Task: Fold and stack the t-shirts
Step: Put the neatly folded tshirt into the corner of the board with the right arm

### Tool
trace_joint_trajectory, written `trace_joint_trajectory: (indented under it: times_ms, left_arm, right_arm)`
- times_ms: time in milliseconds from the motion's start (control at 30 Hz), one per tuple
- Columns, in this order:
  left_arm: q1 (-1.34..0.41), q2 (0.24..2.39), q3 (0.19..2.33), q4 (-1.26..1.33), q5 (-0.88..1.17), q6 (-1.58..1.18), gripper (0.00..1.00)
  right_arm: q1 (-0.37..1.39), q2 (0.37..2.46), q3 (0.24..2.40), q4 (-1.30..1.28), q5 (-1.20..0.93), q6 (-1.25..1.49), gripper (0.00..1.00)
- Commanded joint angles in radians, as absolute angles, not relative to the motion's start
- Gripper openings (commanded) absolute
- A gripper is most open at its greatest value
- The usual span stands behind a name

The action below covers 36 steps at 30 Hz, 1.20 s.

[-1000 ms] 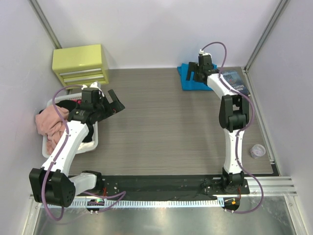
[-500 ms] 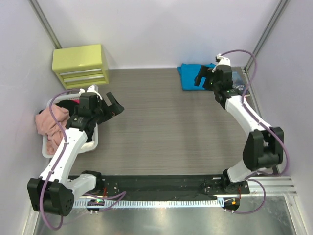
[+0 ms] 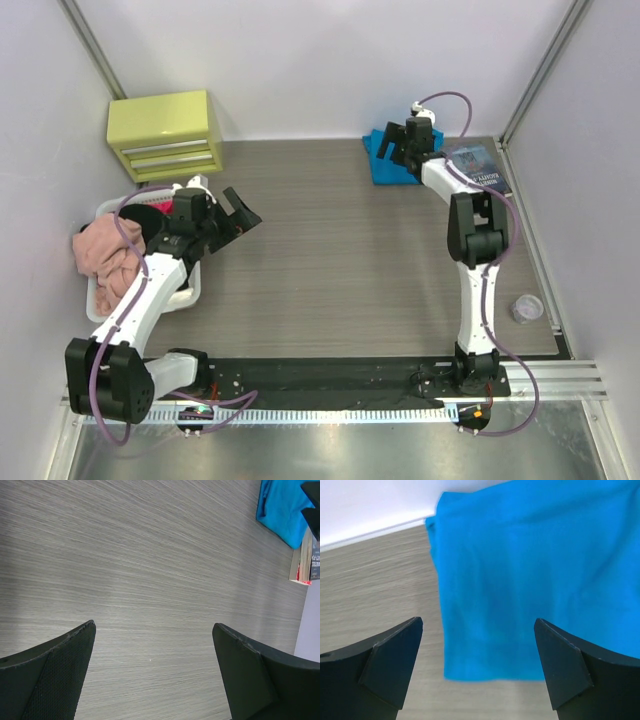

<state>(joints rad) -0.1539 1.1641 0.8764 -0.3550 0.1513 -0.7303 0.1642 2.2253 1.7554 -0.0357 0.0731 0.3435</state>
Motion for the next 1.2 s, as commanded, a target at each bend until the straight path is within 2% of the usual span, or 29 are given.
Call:
trace_joint_trajectory:
  times_ms: [0, 267, 367, 533, 633, 667, 767, 800, 900, 1000, 1167]
  left_arm:
    - [-0.147, 1.172, 0.914, -0.314, 0.130, -0.726, 1.00]
    - [-0.147, 1.170, 0.920, -0.334, 0.115, -0.716, 1.00]
    - [-0.147, 1.180, 0.928, -0.345, 0.121, -0.718, 1.00]
    - [-0.149, 1.163, 0.934, -0.362, 0.135, -0.710, 1.00]
    - [-0.147, 1.143, 0.940, -0.402, 0.127, -0.700, 1.00]
    - [-0.147, 1.132, 0.940, -0.425, 0.109, -0.698, 1.00]
    - [-0.147, 1.089, 0.910, -0.420, 0.081, -0.712, 1.00]
    - [-0.147, 1.080, 0.899, -0.411, 0.084, -0.719, 1.00]
    - [-0.149, 1.065, 0.877, -0.394, 0.119, -0.733, 1.00]
    - [-0.147, 1.063, 0.885, -0.416, 0.124, -0.713, 1.00]
    - [-0.147, 1.049, 0.876, -0.411, 0.080, -0.707, 1.00]
  right_arm:
    - [0.161, 2.327, 2.045, -0.236, 0.118, 0.342, 1.00]
    - [0.161, 2.194, 1.947, -0.262, 0.141, 0.359, 1.00]
    - [0.158, 2.203, 1.971, -0.261, 0.181, 0.376, 1.00]
    - [0.156, 2.206, 2.025, -0.314, 0.132, 0.379, 1.00]
    - [0.156, 2.098, 1.949, -0.334, 0.048, 0.380, 1.00]
    - [0.161, 2.062, 1.909, -0.315, -0.069, 0.383, 1.00]
    - [0.234, 1.947, 1.740, -0.148, -0.237, 0.446, 1.00]
    - [0.267, 1.939, 1.733, -0.140, -0.192, 0.439, 1.00]
    - [0.353, 1.948, 1.819, -0.198, -0.003, 0.381, 1.00]
    - [0.348, 1.989, 1.906, -0.250, -0.018, 0.399, 1.00]
    - [0.357, 2.077, 1.960, -0.220, -0.260, 0.454, 1.00]
